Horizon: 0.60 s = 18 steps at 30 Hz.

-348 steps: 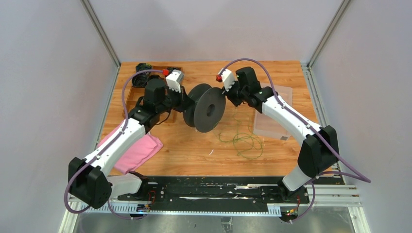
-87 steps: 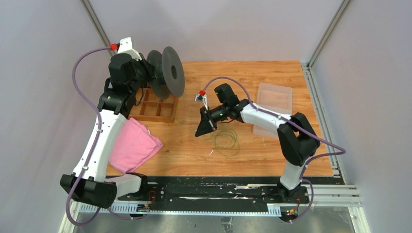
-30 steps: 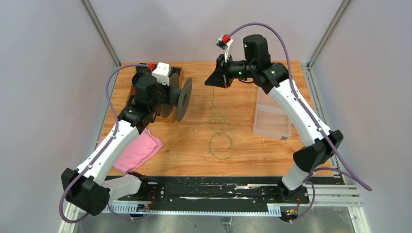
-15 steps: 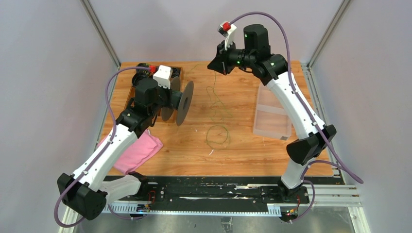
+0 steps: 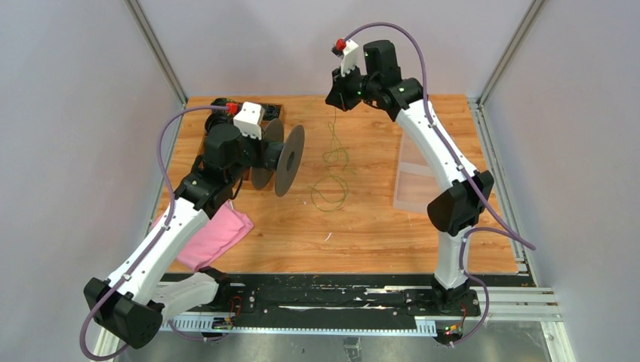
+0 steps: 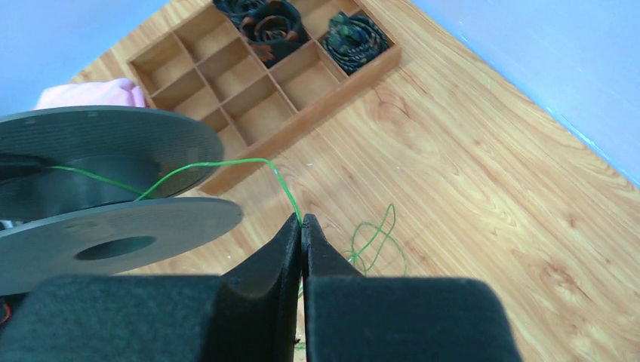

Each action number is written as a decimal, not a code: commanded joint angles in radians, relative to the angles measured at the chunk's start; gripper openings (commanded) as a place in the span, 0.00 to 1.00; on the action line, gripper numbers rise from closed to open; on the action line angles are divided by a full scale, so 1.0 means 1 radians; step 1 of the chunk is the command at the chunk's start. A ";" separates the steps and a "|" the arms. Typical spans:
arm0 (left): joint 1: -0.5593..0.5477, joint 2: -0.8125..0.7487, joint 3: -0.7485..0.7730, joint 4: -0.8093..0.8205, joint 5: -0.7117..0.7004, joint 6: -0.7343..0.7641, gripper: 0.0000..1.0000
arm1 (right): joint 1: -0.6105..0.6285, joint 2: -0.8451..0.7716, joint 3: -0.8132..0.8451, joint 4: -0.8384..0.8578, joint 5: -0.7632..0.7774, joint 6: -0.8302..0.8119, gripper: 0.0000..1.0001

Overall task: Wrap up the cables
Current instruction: Wrap the cable around the cable reel.

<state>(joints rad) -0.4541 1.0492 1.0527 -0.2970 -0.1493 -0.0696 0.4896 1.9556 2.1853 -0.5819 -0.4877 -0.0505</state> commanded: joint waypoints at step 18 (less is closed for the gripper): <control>0.036 -0.071 0.066 0.014 0.066 -0.113 0.00 | -0.048 0.062 -0.138 0.039 0.009 -0.057 0.01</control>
<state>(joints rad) -0.4412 1.0084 1.0687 -0.3389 -0.1120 -0.1242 0.4526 2.0178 2.0830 -0.5709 -0.4706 -0.0990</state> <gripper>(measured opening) 0.042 0.009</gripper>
